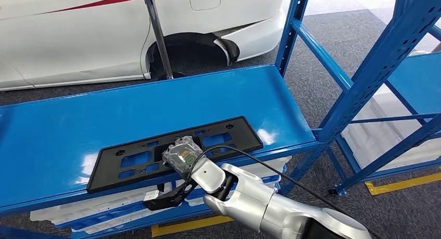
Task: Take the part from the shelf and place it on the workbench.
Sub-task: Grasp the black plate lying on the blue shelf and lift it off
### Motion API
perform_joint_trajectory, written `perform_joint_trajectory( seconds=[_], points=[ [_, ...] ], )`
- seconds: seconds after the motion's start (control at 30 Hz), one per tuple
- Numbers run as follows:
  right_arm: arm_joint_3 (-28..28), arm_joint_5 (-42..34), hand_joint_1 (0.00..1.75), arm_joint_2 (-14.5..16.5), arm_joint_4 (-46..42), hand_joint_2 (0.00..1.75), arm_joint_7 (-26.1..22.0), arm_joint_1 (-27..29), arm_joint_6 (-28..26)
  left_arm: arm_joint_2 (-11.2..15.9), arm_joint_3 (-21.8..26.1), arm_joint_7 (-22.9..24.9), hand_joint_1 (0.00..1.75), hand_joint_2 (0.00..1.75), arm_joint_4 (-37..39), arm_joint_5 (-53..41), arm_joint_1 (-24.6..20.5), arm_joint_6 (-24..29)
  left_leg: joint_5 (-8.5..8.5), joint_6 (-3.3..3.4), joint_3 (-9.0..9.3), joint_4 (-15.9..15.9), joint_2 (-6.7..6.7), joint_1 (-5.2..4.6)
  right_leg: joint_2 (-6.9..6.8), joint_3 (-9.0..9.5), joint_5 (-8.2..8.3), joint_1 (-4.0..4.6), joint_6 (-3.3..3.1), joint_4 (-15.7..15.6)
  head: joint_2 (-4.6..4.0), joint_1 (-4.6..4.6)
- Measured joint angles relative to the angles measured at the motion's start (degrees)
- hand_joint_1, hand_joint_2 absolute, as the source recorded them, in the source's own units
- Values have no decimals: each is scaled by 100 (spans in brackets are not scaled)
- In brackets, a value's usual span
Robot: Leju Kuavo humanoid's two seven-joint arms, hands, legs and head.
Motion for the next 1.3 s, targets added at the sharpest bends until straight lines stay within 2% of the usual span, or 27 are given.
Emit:
perform_joint_trajectory(
  seconds=[0.07, 0.2, 0.67, 1.3],
  points=[
    [0, -43, 175, 0, 1, 175, 29, -8, -3, 0, 0, -7, 0, 0, 0, 8, 0, -4, 0, 0, 0, 0, 0, 0, 0, 0, 0, 0, 0, 0, 0, 0],
    [1, -118, 175, 0, 1, 175, 103, -29, -14, -1, 0, -94, 0, 175, 0, -30, 0, 40, 0, 0, 0, 0, 0, 0, 0, 0, 0, 0, 0, 0, 0, 0],
    [22, -115, 175, -16, 1, 175, 286, -49, -51, -15, -49, -398, 0, 175, 0, -326, -35, 407, 0, 0, 1, 0, 0, 0, -1, 1, 0, 0, 0, 0, 0, 0],
    [28, 89, 175, -74, 1, 175, 410, -37, -296, -22, -94, -336, 0, 175, 0, -317, -57, 318, 0, 0, -5, 0, 0, 0, 0, -6, 0, 0, 0, 0, 0, 0]
  ],
)
